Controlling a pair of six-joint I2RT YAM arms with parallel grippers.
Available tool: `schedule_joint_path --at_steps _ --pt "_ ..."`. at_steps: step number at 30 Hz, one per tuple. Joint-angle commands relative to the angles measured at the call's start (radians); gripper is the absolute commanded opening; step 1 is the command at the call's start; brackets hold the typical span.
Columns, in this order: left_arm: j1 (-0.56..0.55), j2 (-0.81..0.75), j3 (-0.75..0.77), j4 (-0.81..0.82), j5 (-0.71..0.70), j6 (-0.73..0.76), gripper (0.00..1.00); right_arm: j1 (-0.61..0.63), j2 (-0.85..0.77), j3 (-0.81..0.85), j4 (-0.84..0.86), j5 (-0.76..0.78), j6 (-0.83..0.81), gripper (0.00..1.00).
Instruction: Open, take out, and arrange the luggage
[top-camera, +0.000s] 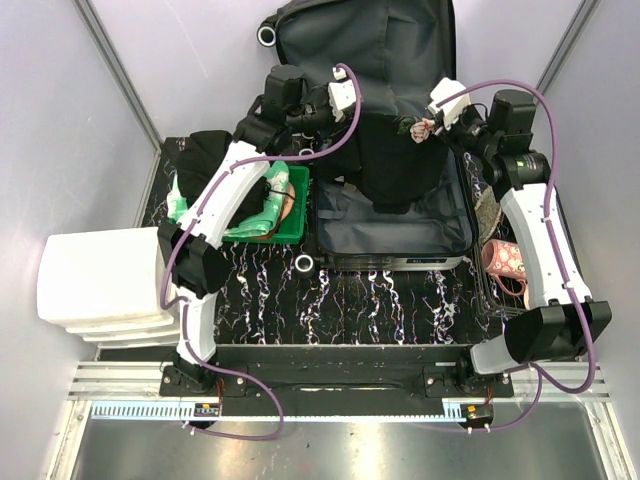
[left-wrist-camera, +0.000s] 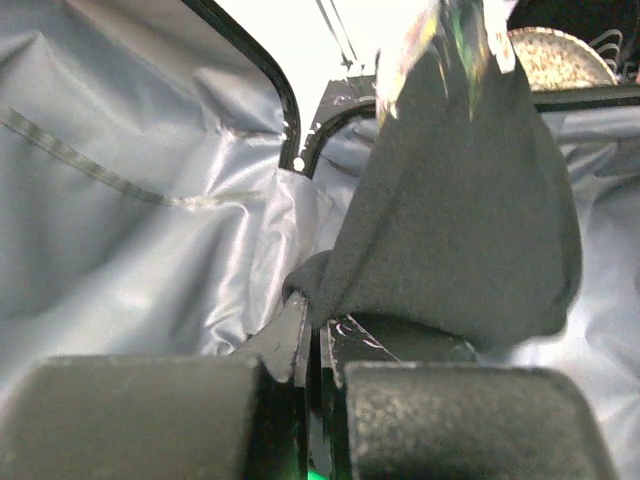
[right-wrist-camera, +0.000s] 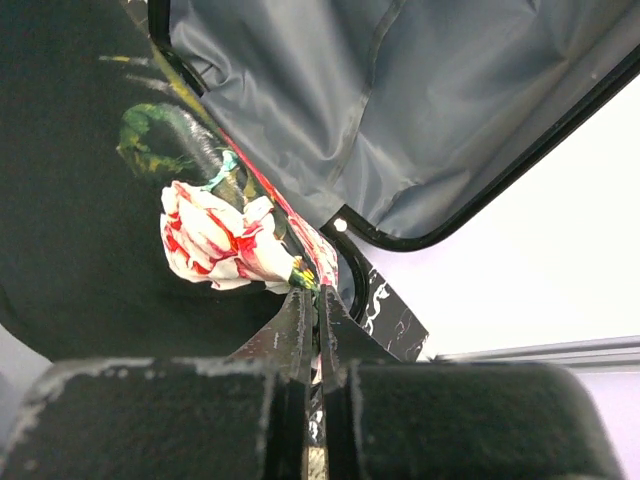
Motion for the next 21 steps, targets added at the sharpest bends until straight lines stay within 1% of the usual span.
schedule_joint_path --at_steps 1,4,5,6,8,9,10,11,12,14,15,16,17,18,20,21 --pt "0.013 -0.117 -0.052 -0.012 -0.016 0.032 0.0 -0.019 -0.053 0.033 0.086 -0.032 0.04 0.0" --pt "0.012 -0.183 -0.151 0.026 -0.006 -0.007 0.0 -0.019 -0.102 0.0 0.076 -0.046 0.063 0.0" --pt "0.013 -0.194 -0.154 0.029 -0.005 -0.033 0.0 -0.017 -0.115 -0.014 0.062 -0.046 0.065 0.0" --pt "0.01 -0.201 -0.151 0.025 -0.002 -0.11 0.0 -0.017 -0.133 -0.019 0.051 -0.045 0.068 0.0" --pt "0.004 -0.198 -0.129 0.013 -0.012 -0.21 0.0 -0.019 -0.142 -0.019 0.016 -0.03 0.097 0.0" --pt "-0.007 -0.189 -0.12 -0.004 -0.035 -0.306 0.0 -0.017 -0.142 -0.017 0.001 -0.026 0.112 0.0" --pt "-0.011 -0.185 -0.123 -0.007 -0.058 -0.357 0.0 -0.017 -0.139 -0.019 -0.01 -0.023 0.149 0.0" --pt "-0.019 -0.177 -0.129 -0.009 -0.131 -0.41 0.0 -0.017 -0.138 -0.019 -0.027 -0.022 0.177 0.0" --pt "-0.03 -0.172 -0.138 -0.008 -0.17 -0.502 0.0 -0.016 -0.124 -0.017 -0.033 -0.023 0.23 0.0" --pt "-0.033 -0.149 -0.157 -0.001 -0.257 -0.611 0.0 -0.007 -0.104 -0.004 -0.062 -0.022 0.277 0.0" --pt "-0.036 -0.14 -0.154 -0.004 -0.284 -0.705 0.0 -0.004 -0.083 0.0 -0.069 -0.022 0.312 0.0" --pt "-0.034 -0.129 -0.14 -0.007 -0.308 -0.745 0.0 0.003 -0.072 0.003 -0.073 -0.023 0.326 0.0" --pt "-0.034 -0.102 -0.125 -0.023 -0.371 -0.782 0.0 0.009 -0.061 0.012 -0.084 -0.023 0.332 0.0" --pt "-0.037 -0.085 -0.106 -0.058 -0.405 -0.848 0.0 0.012 -0.044 0.013 -0.081 -0.025 0.35 0.0" --pt "-0.036 -0.036 -0.051 -0.099 -0.503 -0.917 0.0 0.015 -0.021 0.032 -0.085 -0.016 0.366 0.0" --pt "-0.036 -0.017 -0.031 -0.136 -0.52 -0.981 0.0 0.015 0.003 0.042 -0.088 -0.011 0.392 0.0"
